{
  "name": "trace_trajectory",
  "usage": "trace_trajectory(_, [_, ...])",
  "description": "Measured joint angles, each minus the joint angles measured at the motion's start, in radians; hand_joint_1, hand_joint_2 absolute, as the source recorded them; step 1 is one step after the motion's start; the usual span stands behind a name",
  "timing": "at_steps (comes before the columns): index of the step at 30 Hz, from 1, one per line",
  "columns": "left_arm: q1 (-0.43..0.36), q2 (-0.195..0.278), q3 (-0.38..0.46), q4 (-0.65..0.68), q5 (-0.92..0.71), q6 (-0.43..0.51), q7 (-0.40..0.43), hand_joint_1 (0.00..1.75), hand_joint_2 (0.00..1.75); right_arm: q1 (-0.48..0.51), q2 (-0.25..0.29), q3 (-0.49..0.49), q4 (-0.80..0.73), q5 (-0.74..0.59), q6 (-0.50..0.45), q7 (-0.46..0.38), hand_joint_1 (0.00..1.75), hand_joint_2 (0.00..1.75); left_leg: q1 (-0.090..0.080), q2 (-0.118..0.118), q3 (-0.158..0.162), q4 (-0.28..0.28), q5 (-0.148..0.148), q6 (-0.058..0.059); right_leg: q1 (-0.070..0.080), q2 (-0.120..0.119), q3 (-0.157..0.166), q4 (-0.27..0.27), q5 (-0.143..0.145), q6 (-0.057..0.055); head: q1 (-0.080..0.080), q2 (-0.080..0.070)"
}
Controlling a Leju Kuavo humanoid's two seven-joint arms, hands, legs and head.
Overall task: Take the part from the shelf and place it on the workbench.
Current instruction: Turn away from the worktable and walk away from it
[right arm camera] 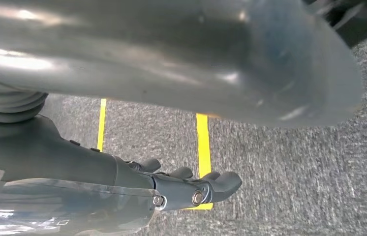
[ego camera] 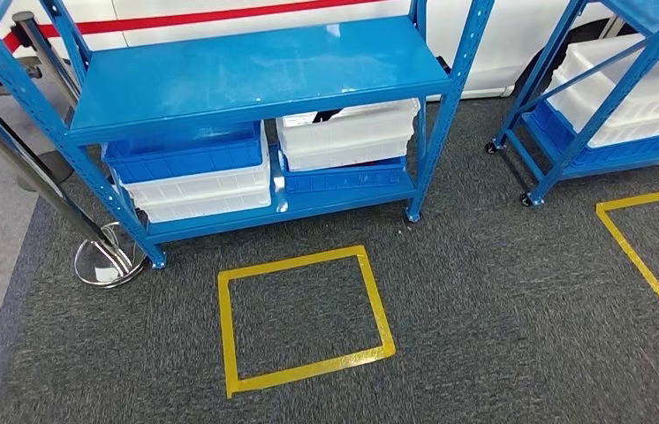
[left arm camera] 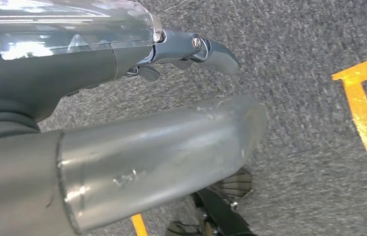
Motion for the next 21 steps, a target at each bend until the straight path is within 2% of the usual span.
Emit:
trace_trajectory(1, [0.001, 0.0, 0.0, 0.0, 0.0, 0.0, 0.0, 0.0, 0.0, 0.002, 0.0, 0.0, 0.0, 0.0, 0.0, 0.0, 0.0, 0.0, 0.002, -0.003, 0.016, 0.0, -0.013, -0.003, -0.002, 0.0, -0.022, -0.007, -0.007, 0.003, 0.001, 0.0])
trace_trajectory(2, [0.002, -0.001, 0.0, 0.0, 0.0, 0.0, 0.0, 0.0, 0.0, 0.004, -0.001, 0.0, 0.0, 0.0, 0.0, 0.0, 0.0, 0.0, 0.004, -0.005, 0.035, 0.0, -0.027, -0.007, -0.003, 0.0, -0.032, -0.042, 0.012, 0.005, 0.001, 0.0])
trace_trajectory(3, [0.003, -0.001, 0.0, 0.0, 0.0, 0.0, 0.0, 0.0, 0.0, 0.006, -0.002, 0.0, 0.0, 0.001, 0.0, 0.0, 0.0, 0.0, 0.006, -0.008, 0.053, 0.0, -0.042, -0.012, -0.005, 0.002, -0.033, -0.094, 0.059, 0.007, 0.001, 0.0])
trace_trajectory(4, [0.004, -0.001, 0.0, 0.0, 0.0, 0.0, 0.0, 0.0, 0.0, 0.011, -0.002, 0.0, 0.0, 0.005, 0.0, 0.0, 0.0, 0.0, 0.006, -0.011, 0.067, 0.001, -0.056, -0.018, -0.008, 0.012, -0.035, -0.155, 0.129, 0.009, 0.003, 0.0])
trace_trajectory(5, [0.003, -0.002, 0.0, 0.0, 0.0, 0.0, 0.0, 0.0, 0.0, 0.014, -0.003, 0.0, 0.001, 0.01, 0.001, 0.0, 0.0, 0.0, 0.007, -0.015, 0.077, 0.001, -0.07, -0.024, -0.008, 0.021, -0.035, -0.202, 0.186, 0.008, 0.004, 0.0])
trace_trajectory(6, [0.0, -0.002, -0.001, 0.001, 0.0, 0.0, 0.0, 0.0, 0.0, 0.017, -0.003, 0.0, 0.001, 0.018, 0.001, 0.001, 0.0, 0.0, 0.007, -0.02, 0.083, -0.001, -0.083, -0.032, -0.008, 0.028, -0.036, -0.23, 0.227, 0.004, 0.005, 0.0])
trace_trajectory(7, [-0.003, -0.002, -0.001, 0.001, 0.0, -0.001, 0.001, 0.0, 0.0, 0.019, -0.003, 0.0, 0.001, 0.024, 0.0, 0.003, 0.0, 0.0, 0.007, -0.023, 0.091, 0.0, -0.089, -0.039, -0.007, 0.032, -0.036, -0.244, 0.243, -0.003, 0.005, 0.0])
trace_trajectory(9, [-0.009, -0.002, -0.003, 0.001, 0.0, -0.001, 0.0, 0.0, 0.0, 0.019, -0.003, 0.0, 0.002, 0.028, -0.003, 0.006, 0.0, 0.0, 0.008, -0.026, 0.102, 0.009, -0.085, -0.051, -0.005, 0.022, -0.015, -0.251, 0.229, -0.021, 0.002, 0.0])
trace_trajectory(10, [-0.009, -0.002, -0.005, 0.0, 0.0, -0.002, 0.0, 0.0, 0.0, 0.019, -0.003, 0.0, 0.002, 0.025, -0.005, 0.008, 0.0, 0.0, 0.008, -0.021, 0.095, 0.04, -0.073, -0.056, -0.006, 0.018, 0.0, -0.259, 0.221, -0.029, 0.0, 0.0])
trace_trajectory(11, [-0.01, -0.003, -0.006, 0.0, 0.001, -0.002, 0.0, 0.0, 0.0, 0.019, -0.003, 0.0, 0.002, 0.021, -0.005, 0.008, 0.0, 0.0, 0.009, -0.014, 0.071, 0.09, -0.065, -0.06, -0.006, 0.014, 0.017, -0.264, 0.213, -0.037, -0.002, 0.0])
trace_trajectory(12, [-0.011, -0.003, -0.008, 0.0, 0.002, -0.002, 0.0, 0.0, 0.0, 0.018, -0.003, -0.001, 0.002, 0.018, -0.005, 0.008, 0.0, 0.0, 0.01, -0.007, 0.034, 0.154, -0.067, -0.063, -0.006, 0.012, 0.034, -0.269, 0.203, -0.042, -0.004, 0.0])
trace_trajectory(13, [-0.011, -0.003, -0.009, 0.001, 0.004, -0.002, 0.0, 0.0, 0.0, 0.016, -0.004, -0.002, 0.002, 0.015, -0.004, 0.008, 0.0, 0.0, 0.01, -0.002, -0.012, 0.22, -0.084, -0.067, -0.005, 0.011, 0.05, -0.272, 0.191, -0.045, -0.006, 0.0])
trace_trajectory(14, [-0.011, -0.002, -0.01, 0.001, 0.006, -0.002, 0.0, 0.0, 0.0, 0.014, -0.004, -0.003, 0.002, 0.015, -0.004, 0.008, 0.0, 0.0, 0.01, 0.0, -0.056, 0.271, -0.118, -0.068, -0.005, 0.01, 0.066, -0.274, 0.179, -0.047, -0.006, 0.0])
trace_trajectory(15, [-0.009, -0.002, -0.012, 0.001, 0.009, -0.002, 0.0, 0.0, 0.0, 0.012, -0.005, -0.005, 0.002, 0.014, -0.003, 0.007, 0.0, 0.0, 0.01, 0.001, -0.093, 0.299, -0.16, -0.068, -0.004, 0.01, 0.084, -0.275, 0.164, -0.047, -0.006, 0.0])
trace_trajectory(16, [-0.007, -0.002, -0.014, 0.001, 0.011, -0.002, 0.0, 0.0, 0.0, 0.011, -0.005, -0.006, 0.002, 0.014, -0.003, 0.007, 0.0, 0.0, 0.01, 0.002, -0.12, 0.302, -0.195, -0.066, -0.004, 0.01, 0.105, -0.276, 0.149, -0.047, -0.006, 0.0])
trace_trajectory(17, [-0.006, -0.002, -0.017, 0.001, 0.013, -0.002, 0.0, 0.0, 0.0, 0.011, -0.005, -0.006, 0.002, 0.014, -0.003, 0.007, 0.0, 0.0, 0.01, 0.002, -0.137, 0.28, -0.204, -0.064, -0.003, 0.01, 0.126, -0.276, 0.133, -0.046, -0.006, 0.0])
trace_trajectory(18, [-0.004, -0.002, -0.019, 0.001, 0.014, -0.002, 0.0, 0.0, 0.0, 0.011, -0.005, -0.006, 0.002, 0.014, -0.003, 0.007, 0.0, 0.0, 0.009, 0.002, -0.146, 0.239, -0.178, -0.059, -0.002, 0.01, 0.148, -0.277, 0.116, -0.045, -0.006, 0.0])
trace_trajectory(20, [0.001, -0.001, -0.021, 0.001, 0.014, -0.002, 0.0, 0.0, 0.0, 0.012, -0.005, -0.007, 0.002, 0.014, -0.001, 0.008, 0.0, 0.0, 0.005, 0.005, -0.154, 0.138, -0.038, -0.048, 0.0, 0.012, 0.186, -0.276, 0.085, -0.039, -0.008, 0.0])
trace_trajectory(21, [0.004, -0.001, -0.022, 0.002, 0.014, -0.002, 0.0, 0.0, 0.0, 0.01, -0.004, -0.007, 0.003, 0.014, 0.0, 0.008, 0.0, 0.0, 0.002, 0.005, -0.153, 0.106, 0.02, -0.042, 0.001, 0.013, 0.199, -0.275, 0.069, -0.034, -0.009, 0.0])
